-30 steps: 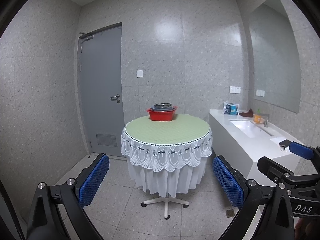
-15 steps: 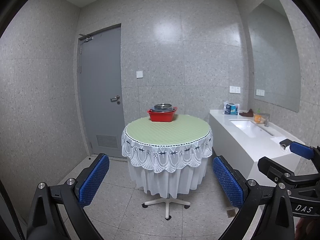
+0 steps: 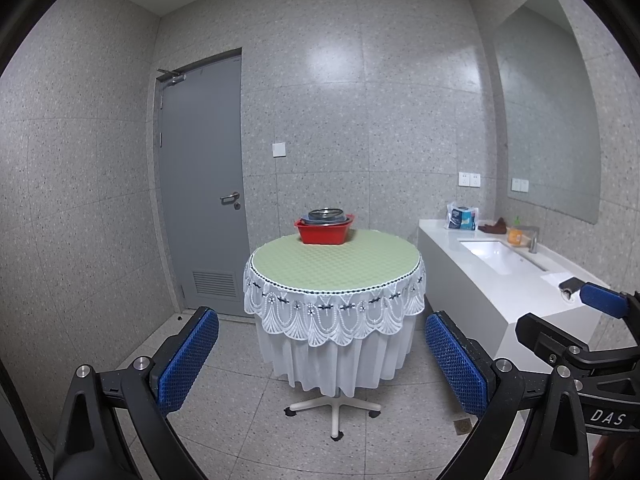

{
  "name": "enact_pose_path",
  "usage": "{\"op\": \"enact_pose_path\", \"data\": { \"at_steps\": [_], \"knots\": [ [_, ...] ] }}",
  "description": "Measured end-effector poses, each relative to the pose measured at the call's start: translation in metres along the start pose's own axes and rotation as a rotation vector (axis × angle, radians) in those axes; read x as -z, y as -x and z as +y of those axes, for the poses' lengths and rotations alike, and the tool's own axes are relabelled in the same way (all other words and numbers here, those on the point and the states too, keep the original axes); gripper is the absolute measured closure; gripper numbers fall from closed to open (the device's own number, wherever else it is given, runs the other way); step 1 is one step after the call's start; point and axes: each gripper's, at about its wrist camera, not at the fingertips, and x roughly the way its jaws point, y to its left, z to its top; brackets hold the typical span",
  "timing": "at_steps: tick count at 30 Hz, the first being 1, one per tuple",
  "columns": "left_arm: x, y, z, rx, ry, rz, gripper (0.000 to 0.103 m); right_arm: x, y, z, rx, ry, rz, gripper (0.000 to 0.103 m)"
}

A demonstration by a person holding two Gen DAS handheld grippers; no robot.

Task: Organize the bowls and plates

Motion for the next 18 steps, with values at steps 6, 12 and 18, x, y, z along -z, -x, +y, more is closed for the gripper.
{"op": "enact_pose_path", "data": {
  "at_steps": [6, 12, 18],
  "knots": [
    [0.0001, -0.0002, 0.0017, 0.000, -0.001, 0.001, 0.001, 0.0001, 0.0000, 0.0004, 0.000, 0.000, 0.001, 0.000],
    [-0.0012, 0.0001, 0.0056, 0.003, -0.003, -0.002, 0.001, 0.0001, 0.0001, 0.0010, 0.000, 0.000, 0.000, 0.000],
    [-0.0024, 0.0007, 0.0064, 0.007, -0.004, -0.004, 0.001, -0.0018, 0.0017, 0.0018, 0.000, -0.003, -0.001, 0.000]
  ]
}}
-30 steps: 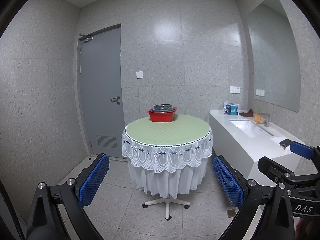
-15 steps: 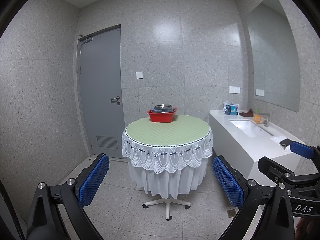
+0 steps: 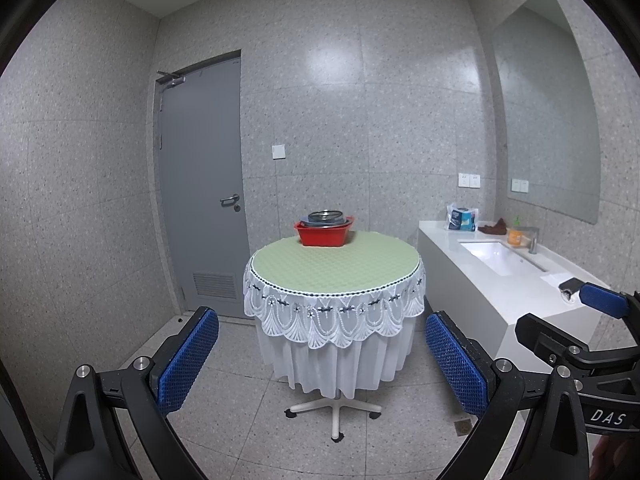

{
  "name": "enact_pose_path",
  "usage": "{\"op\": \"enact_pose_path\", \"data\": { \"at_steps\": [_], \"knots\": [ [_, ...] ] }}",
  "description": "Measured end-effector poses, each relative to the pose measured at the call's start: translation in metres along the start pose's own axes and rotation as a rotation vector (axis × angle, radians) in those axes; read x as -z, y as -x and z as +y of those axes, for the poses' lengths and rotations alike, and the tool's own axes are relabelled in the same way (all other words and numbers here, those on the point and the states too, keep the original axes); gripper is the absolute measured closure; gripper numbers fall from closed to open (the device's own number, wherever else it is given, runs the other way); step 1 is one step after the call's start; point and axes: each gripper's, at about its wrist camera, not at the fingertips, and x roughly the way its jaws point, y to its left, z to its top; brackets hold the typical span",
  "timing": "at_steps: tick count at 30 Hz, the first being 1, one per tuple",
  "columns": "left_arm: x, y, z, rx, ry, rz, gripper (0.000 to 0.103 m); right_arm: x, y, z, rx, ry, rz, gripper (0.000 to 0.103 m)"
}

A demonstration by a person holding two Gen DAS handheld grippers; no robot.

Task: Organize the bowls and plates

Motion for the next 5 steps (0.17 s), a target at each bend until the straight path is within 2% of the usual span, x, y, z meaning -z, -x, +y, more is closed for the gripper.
{"op": "enact_pose_path", "data": {
  "at_steps": [5],
  "knots": [
    [-0.0041, -0.0023, -0.0014, -0.002, -0.003, -0.004, 0.001, -0.0013, 0.0002, -0.0010, -0.003, -0.002, -0.005, 0.000]
  ]
}}
